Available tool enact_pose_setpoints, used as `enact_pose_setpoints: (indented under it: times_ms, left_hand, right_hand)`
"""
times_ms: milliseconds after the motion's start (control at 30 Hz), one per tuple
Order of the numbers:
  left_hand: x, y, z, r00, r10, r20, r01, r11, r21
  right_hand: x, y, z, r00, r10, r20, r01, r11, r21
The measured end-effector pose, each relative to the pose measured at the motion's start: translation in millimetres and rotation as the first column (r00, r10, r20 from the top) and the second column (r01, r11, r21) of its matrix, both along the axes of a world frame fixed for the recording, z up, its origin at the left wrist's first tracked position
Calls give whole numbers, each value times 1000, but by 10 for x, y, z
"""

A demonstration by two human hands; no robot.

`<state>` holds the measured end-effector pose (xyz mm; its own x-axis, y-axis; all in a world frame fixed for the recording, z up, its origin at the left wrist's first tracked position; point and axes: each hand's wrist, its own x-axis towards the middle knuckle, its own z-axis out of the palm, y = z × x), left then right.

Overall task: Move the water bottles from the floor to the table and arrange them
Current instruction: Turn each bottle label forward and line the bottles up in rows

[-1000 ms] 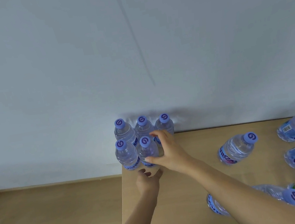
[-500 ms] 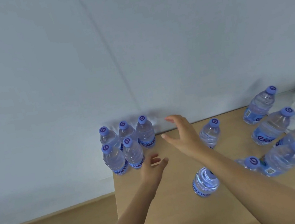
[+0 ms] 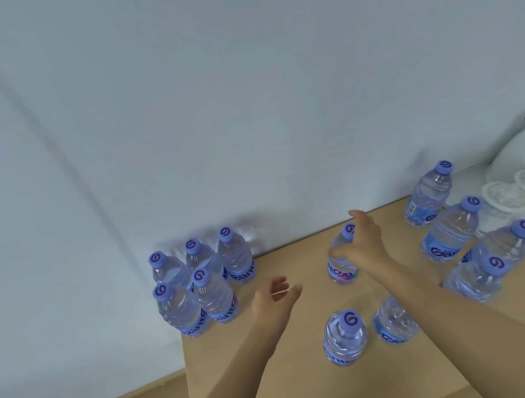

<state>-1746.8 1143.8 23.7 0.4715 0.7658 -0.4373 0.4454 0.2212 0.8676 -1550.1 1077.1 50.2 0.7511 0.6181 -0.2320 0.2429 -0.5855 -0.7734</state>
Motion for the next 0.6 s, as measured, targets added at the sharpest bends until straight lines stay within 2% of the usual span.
enact_pose_setpoints:
  times_ms: [67, 133, 233, 433, 600]
  left_hand:
    - [2, 21, -8, 1000, 7, -13, -7, 1000, 8]
    - [-8, 36, -16, 1000, 17, -21, -16, 1000, 13]
    - [-35, 40, -38, 999, 32, -22, -32, 999, -1]
    - [-69, 27, -31, 999, 6, -36, -6, 1000, -3]
    - [-73, 27, 3, 994, -101, -42, 102, 995, 21]
  right_hand:
    - [19, 23, -67, 996, -61, -65, 63, 998, 29]
    - [18, 42, -93, 970, -178, -163, 195, 976, 94]
    - [-12, 55, -112, 924, -289, -251, 321, 942, 97]
    - [-78, 19, -149, 926, -305, -224, 345, 922, 173]
    - [-145, 35, -43, 975, -175, -140, 208, 940, 271]
